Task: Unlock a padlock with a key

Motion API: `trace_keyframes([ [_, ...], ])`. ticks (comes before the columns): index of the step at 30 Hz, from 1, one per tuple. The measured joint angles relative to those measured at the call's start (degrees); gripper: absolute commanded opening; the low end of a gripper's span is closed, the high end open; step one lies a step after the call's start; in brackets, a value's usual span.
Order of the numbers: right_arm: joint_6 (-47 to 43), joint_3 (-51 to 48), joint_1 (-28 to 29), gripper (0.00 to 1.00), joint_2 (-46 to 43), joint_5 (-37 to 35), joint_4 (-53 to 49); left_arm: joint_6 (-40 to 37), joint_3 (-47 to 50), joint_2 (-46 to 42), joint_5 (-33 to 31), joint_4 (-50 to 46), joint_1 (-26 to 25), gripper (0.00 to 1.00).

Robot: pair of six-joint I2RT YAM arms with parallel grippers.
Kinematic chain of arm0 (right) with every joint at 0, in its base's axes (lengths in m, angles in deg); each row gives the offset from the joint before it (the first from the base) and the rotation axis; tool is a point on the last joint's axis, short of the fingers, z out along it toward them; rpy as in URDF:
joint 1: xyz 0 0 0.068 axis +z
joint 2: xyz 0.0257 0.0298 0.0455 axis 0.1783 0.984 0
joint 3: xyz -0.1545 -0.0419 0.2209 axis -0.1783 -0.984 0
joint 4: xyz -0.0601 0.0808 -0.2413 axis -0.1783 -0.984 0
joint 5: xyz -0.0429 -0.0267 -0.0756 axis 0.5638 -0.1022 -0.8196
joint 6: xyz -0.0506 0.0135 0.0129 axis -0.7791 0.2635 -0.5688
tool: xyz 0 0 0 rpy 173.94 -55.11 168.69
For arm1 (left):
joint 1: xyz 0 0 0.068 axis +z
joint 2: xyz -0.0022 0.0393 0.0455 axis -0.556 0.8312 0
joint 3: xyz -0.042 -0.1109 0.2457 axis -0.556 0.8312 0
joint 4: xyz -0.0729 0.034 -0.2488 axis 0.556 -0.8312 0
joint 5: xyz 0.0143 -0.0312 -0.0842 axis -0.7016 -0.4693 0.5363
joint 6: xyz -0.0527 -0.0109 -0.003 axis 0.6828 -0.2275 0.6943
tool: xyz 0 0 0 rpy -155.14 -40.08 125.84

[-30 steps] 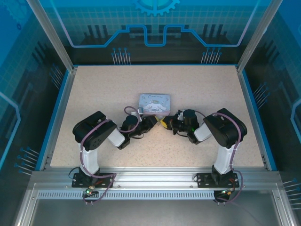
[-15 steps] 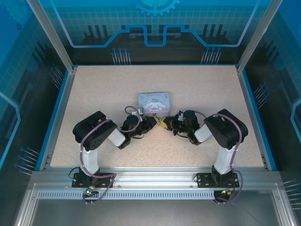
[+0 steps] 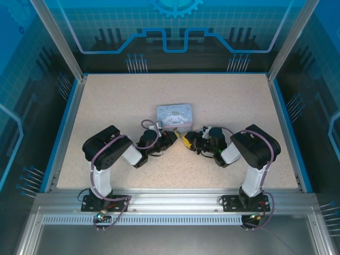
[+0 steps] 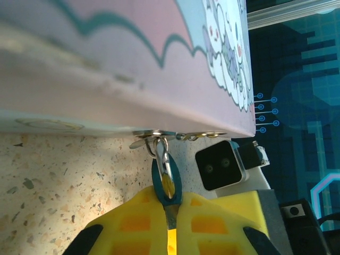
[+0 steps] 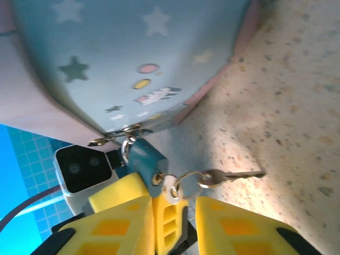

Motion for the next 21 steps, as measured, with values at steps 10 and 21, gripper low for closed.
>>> trace_keyframes([
  [10, 1.22, -0.13, 1.70, 0.25, 2.45, -2.08, 4.31, 0.02, 0.00, -0.02, -0.02, 0.00, -0.04, 0.03],
  [21, -29.97, 0.68, 1.75, 0.28, -28.09, -11.26, -34.47, 1.38, -0.33, -1.64, -0.09, -3.06, -0.04, 0.00],
])
